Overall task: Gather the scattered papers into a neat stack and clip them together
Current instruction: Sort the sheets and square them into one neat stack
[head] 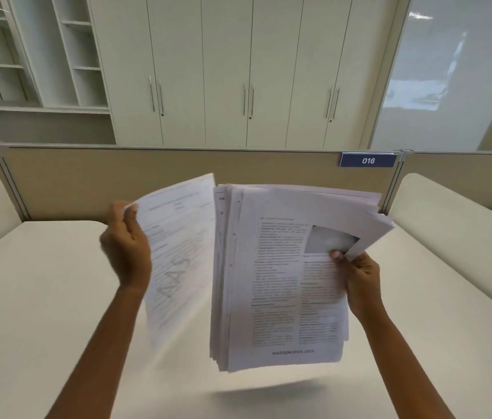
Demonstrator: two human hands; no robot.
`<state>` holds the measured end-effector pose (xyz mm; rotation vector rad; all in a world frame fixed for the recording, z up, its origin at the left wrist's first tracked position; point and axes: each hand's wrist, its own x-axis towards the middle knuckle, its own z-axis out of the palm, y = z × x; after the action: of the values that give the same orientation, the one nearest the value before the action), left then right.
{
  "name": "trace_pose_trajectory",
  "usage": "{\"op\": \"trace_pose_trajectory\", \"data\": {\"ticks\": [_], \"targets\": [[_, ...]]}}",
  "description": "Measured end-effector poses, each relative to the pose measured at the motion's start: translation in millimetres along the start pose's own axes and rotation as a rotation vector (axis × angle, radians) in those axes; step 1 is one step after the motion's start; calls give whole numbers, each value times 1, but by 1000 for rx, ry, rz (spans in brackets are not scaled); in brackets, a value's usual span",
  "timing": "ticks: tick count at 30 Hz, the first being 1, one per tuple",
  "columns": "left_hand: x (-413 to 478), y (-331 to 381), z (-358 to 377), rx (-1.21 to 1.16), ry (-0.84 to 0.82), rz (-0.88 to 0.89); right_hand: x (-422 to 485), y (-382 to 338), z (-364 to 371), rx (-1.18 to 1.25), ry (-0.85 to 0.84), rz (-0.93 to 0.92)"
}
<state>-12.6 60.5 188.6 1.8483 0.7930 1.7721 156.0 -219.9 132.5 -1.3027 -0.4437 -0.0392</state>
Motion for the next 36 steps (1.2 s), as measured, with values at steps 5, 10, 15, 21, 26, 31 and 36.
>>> {"op": "trace_pose_trajectory", "data": {"ticks": [5,10,15,21,26,31,36], "targets": [[-12,28,13,-303,-261,64,-2,3,17,-52,-114,18],[-12,44,14,-619,-536,-1,-4,10,26,26,-142,34],[-12,51,15,-799,-664,-129,-3,13,32,183,-192,89],[-17,53,15,-849,-781,-125,-3,12,38,90,-142,109],[-26,37,13,-874,-701,-298,-1,17,40,-28,-27,211],[-60,-4,10,-696,-1077,-528,-2,14,42,-132,12,168],[-90,-29,9,-767,-1143,-822,-5,16,45,-215,0,210]]}}
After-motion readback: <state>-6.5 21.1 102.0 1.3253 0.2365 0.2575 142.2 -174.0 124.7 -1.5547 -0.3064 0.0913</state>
